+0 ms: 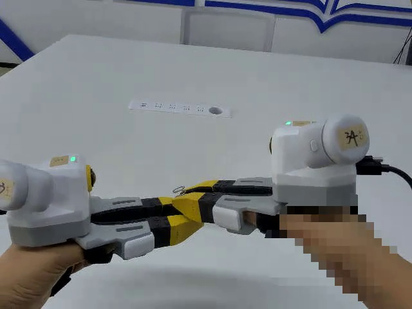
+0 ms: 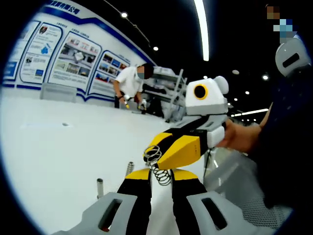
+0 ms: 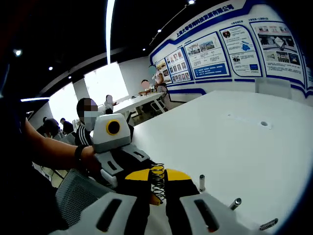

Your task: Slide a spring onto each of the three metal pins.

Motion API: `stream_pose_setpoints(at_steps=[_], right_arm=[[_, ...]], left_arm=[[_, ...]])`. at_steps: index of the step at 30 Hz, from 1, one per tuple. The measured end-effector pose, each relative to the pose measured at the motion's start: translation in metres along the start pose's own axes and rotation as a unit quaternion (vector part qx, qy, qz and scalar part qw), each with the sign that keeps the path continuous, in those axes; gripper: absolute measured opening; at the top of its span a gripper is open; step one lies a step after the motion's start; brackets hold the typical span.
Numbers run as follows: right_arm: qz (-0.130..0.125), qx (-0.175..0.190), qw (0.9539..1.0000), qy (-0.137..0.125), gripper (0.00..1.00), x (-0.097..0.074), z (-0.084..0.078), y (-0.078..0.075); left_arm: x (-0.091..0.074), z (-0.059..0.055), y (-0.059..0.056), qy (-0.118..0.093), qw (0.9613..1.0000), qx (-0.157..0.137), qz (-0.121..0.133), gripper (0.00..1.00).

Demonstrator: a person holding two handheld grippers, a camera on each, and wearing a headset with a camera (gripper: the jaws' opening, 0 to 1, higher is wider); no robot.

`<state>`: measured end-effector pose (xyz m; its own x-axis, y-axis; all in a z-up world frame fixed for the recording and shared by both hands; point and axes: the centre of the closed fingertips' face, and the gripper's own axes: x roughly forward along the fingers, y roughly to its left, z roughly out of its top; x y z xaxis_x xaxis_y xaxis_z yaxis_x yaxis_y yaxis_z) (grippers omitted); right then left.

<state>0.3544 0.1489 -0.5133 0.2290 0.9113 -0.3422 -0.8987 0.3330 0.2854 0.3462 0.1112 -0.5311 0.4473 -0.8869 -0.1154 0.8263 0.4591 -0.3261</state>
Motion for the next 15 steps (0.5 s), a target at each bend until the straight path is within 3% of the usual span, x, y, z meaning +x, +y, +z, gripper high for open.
stream_pose_setpoints(at_steps=[6,12,15], right_arm=[[0.000,-0.003,0.9999,0.011,0.11,-0.006,-0.003,-0.003],[0.017,-0.036,0.9969,0.069,0.12,-0.014,-0.017,0.000],[0.030,-0.059,0.9919,0.108,0.12,-0.016,-0.024,0.003]], left_arm=[[0.000,-0.005,0.001,0.016,0.9993,0.034,0.005,0.12],[0.002,-0.016,-0.004,0.061,0.9929,0.102,-0.004,0.11],[0.003,-0.022,-0.006,0.084,0.9873,0.134,-0.008,0.11]])
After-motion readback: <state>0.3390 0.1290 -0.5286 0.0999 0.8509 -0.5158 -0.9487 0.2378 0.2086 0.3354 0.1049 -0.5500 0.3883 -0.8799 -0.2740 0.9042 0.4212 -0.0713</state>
